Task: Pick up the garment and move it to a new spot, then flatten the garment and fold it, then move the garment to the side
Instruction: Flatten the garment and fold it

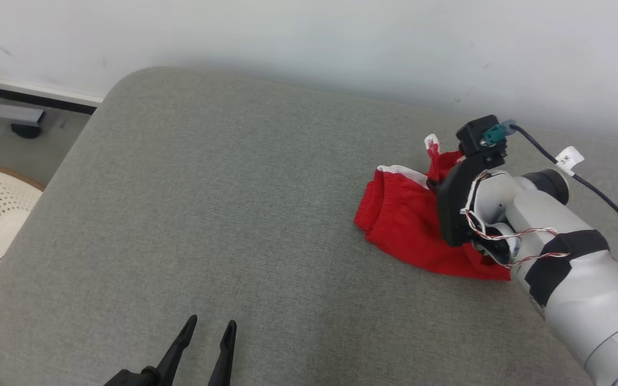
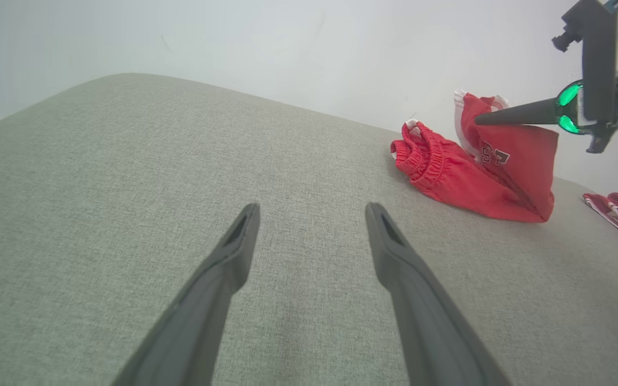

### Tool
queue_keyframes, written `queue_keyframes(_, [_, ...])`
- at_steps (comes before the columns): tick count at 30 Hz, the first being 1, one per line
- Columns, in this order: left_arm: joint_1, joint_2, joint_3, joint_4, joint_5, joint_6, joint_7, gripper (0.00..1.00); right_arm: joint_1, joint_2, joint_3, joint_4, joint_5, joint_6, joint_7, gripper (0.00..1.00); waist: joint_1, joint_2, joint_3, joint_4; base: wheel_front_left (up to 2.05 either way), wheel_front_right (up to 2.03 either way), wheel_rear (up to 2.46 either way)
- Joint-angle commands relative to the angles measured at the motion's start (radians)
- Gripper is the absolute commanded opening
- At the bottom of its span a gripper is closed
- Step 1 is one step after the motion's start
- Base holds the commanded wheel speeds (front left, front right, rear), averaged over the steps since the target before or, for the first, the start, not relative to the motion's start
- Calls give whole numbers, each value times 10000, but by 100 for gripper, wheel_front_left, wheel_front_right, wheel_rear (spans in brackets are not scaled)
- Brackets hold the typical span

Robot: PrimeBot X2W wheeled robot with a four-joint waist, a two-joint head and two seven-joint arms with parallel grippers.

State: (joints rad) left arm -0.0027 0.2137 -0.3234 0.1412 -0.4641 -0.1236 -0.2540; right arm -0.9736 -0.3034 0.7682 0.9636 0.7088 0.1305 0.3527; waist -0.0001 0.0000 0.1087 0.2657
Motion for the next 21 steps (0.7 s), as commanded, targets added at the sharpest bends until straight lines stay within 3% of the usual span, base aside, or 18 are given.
queue_keyframes(1, [-15, -24, -49, 18, -14, -21, -75, 100, 7, 109, -56, 81, -68, 4, 68, 0, 1, 0, 59, 158, 0, 0, 0])
queue_keyframes(12, [-353, -193, -292, 354, -108, -70, -112, 100, -418, 903, -472, 1030, -247, 4, 84, 0, 1, 0, 381, 777, 0, 0, 0])
queue_keyframes(13, [-405, -219, -305, 389, -104, -73, -116, 100, -437, 944, -507, 1104, -257, 4, 23, 64, 1, 0, 399, 817, 0, 0, 0])
queue_keyframes(14, [-433, -238, -324, 425, -102, -76, -119, 100, -435, 986, -564, 1139, -191, 4, -32, 100, 1, 0, 403, 846, 0, 0, 0])
queue_keyframes(21, [-276, -242, -115, 469, -33, -65, -116, 100, -606, 766, -966, 743, 240, 4, -960, 100, 1, 0, 149, 812, 0, 0, 0])
